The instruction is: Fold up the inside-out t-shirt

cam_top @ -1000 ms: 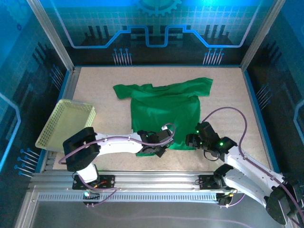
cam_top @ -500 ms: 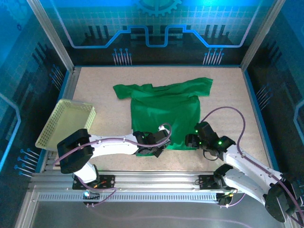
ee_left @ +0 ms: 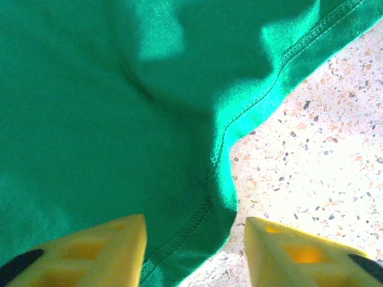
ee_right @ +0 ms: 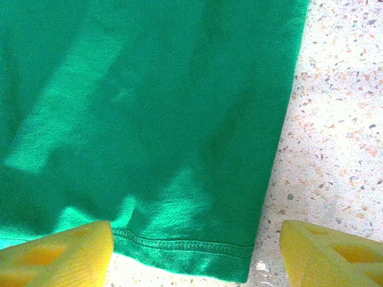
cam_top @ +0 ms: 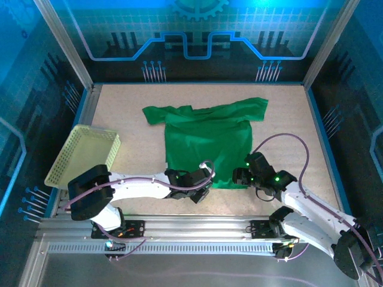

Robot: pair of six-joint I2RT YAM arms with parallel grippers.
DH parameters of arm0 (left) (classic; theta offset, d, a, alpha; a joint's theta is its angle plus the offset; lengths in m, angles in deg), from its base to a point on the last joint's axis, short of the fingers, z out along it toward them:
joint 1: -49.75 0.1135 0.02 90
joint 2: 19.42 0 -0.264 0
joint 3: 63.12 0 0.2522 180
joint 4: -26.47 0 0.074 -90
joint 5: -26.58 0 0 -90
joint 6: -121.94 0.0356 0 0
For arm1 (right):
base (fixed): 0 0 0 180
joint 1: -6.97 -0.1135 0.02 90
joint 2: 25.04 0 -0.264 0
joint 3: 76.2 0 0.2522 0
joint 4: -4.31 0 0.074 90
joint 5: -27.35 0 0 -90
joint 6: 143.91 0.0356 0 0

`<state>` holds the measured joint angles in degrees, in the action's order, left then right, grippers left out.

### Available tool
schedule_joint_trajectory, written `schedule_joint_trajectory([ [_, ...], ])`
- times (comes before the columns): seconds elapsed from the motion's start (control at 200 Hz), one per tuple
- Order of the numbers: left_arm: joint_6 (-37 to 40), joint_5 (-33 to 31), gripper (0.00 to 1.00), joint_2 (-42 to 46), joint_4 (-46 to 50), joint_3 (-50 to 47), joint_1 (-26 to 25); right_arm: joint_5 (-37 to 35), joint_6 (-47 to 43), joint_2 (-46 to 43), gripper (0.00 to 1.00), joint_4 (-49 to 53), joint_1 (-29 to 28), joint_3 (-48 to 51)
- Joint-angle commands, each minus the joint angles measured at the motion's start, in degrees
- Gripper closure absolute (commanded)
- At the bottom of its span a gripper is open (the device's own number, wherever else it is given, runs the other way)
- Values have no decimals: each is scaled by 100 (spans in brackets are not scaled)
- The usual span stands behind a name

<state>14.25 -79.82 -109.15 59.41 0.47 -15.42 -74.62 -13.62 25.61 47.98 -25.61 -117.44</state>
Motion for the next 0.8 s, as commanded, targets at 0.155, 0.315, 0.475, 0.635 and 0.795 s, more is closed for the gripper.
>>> schedule_joint_trajectory([
  [0.155, -41, -318, 52, -200, -20, 11, -82, -27, -35, 20, 25, -51, 23, -126],
  [0.315, -42, -690, 68, -264, -11, 52, -79, -1, -15, -11, 25, -47, 24, -116],
  [0.475, -61, -902, 84, -29, -70, 29, -84, 1, -38, -95, 25, -47, 25, -60],
  [0.635, 2, -803, 88, 288, -147, 8, -80, 164, -48, -169, 25, -232, 8, 68],
  [0.795, 44, -783, 95, 429, -187, -12, -66, 311, -151, -213, 24, -508, -176, 124],
])
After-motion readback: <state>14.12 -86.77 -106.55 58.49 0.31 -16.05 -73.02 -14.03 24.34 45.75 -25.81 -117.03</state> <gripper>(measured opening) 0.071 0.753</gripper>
